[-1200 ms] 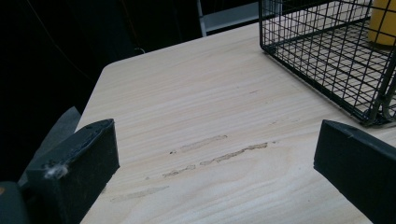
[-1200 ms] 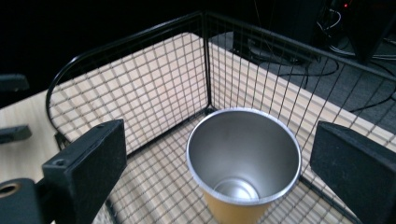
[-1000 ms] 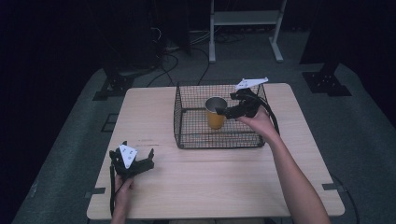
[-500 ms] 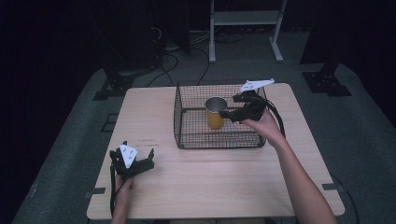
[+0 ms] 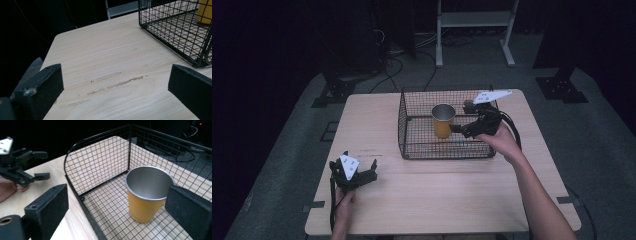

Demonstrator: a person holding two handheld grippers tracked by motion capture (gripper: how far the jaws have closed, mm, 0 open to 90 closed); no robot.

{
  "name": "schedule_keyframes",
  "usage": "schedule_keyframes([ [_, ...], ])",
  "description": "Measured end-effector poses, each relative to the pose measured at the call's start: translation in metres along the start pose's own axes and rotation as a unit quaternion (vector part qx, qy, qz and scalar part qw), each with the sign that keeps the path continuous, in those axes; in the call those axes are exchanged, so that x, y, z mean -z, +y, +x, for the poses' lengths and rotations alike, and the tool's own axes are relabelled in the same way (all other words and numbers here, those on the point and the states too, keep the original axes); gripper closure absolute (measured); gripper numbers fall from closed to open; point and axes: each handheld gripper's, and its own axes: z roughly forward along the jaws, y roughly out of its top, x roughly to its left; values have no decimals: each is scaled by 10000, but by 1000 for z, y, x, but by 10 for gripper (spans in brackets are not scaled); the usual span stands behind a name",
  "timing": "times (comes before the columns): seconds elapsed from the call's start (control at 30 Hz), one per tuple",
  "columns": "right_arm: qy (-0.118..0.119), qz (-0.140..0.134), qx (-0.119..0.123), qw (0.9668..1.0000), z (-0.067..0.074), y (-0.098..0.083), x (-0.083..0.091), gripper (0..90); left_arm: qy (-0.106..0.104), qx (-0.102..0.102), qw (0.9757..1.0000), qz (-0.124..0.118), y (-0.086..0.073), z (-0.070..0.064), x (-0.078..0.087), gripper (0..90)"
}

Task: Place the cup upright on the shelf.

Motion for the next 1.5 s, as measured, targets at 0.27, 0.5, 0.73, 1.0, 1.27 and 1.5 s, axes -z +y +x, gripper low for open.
schedule_keyframes([
  [0.27,93,39,-17,9999,5,-16,6,43,4,3,10000,10,0,0,0,0],
  [0.5,63,70,49,9999,11,-23,12,44,6,-3,10000,10,0,0,0,0],
  [0.73,179,21,-19,9998,16,-35,22,45,10,11,10000,-1,0,0,0,0],
  [1.0,133,-62,-109,9998,18,-50,32,44,11,11,10000,-3,0,0,0,0],
  [1.27,51,7,-249,9997,15,-66,40,47,11,9,10000,-1,0,0,0,0],
  [1.5,-10,89,-312,9995,14,-79,44,46,14,4,10000,4,0,0,0,0],
])
